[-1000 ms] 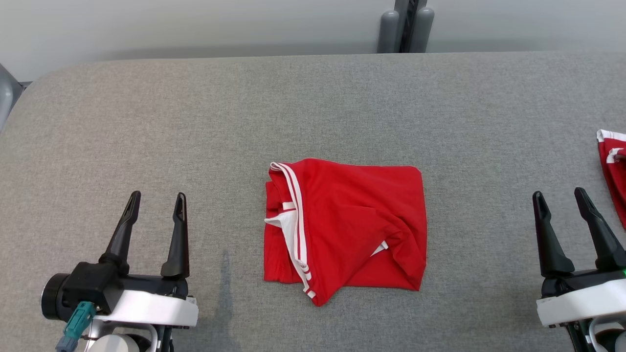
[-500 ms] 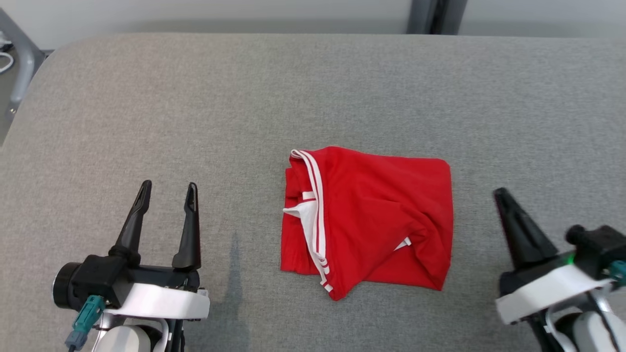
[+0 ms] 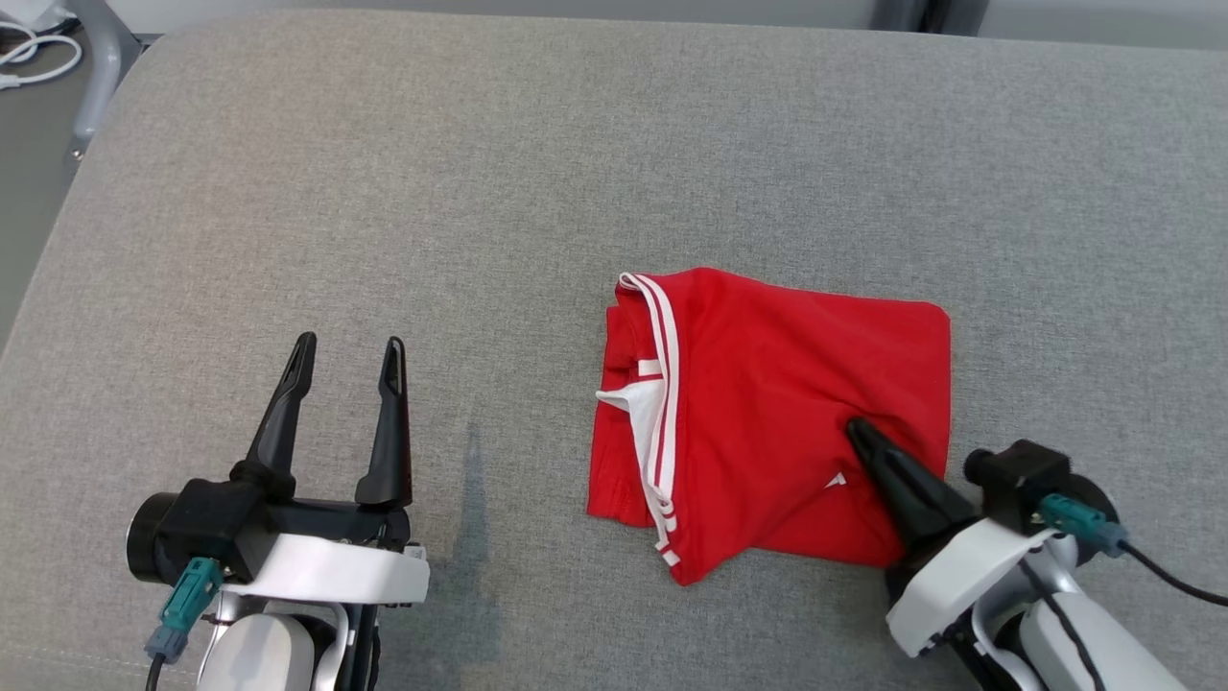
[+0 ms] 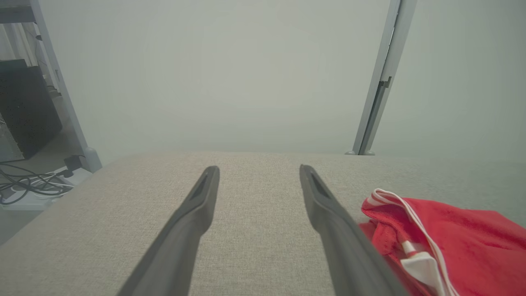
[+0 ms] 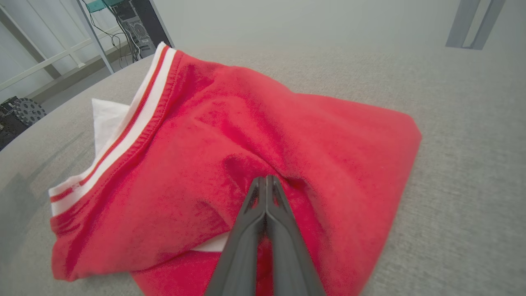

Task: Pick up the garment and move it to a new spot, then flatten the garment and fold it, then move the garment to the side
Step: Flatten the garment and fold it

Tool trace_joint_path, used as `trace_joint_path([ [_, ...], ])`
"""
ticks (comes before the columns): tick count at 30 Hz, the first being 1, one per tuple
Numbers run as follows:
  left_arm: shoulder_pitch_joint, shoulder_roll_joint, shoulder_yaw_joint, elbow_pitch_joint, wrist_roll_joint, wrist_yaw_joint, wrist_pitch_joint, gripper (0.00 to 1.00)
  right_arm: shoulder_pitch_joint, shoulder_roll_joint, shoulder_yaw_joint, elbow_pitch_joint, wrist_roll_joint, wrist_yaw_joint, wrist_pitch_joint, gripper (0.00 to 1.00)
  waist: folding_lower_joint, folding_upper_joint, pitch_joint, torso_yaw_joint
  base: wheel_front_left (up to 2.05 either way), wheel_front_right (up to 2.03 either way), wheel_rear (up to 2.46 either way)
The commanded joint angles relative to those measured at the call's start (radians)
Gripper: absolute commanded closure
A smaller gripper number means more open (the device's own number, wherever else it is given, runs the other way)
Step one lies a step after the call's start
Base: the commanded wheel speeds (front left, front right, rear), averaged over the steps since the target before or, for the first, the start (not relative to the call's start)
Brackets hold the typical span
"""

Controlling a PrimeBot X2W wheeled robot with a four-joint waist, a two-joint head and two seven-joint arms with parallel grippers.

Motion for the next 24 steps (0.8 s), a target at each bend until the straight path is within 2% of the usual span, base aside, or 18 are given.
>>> trace_joint_path([
  [1,-0.019,-0.001,-0.001,0.004,-0.006,-0.001,-0.007,0.00,-0.012,-0.007,0.023,0.020,0.012,0.000,-0.003,1.00,0.0000,0.0000,0.003,0.004,0.00,0.00,0.00],
  [7,-0.029,-0.003,0.003,0.017,-0.012,0.000,-0.013,0.00,-0.014,-0.014,0.115,0.050,0.053,0.000,0.010,1.00,0.0000,0.0000,0.010,0.001,0.00,0.00,0.00],
  [16,-0.031,-0.004,0.009,0.032,-0.015,-0.007,-0.016,0.00,0.033,-0.006,0.202,0.034,0.097,0.000,0.023,1.00,0.0000,0.0000,0.005,-0.013,0.00,0.00,0.00],
  [21,-0.020,0.001,0.017,0.037,-0.013,-0.009,-0.017,0.00,0.051,-0.011,0.165,-0.032,0.095,0.000,-0.024,1.00,0.0000,0.0000,-0.007,-0.027,0.00,0.00,0.00],
  [24,-0.009,0.012,0.027,0.037,-0.010,-0.009,-0.017,0.00,0.094,-0.015,0.085,-0.114,0.070,0.000,-0.045,1.00,0.0000,0.0000,-0.027,-0.046,0.00,0.00,0.00],
])
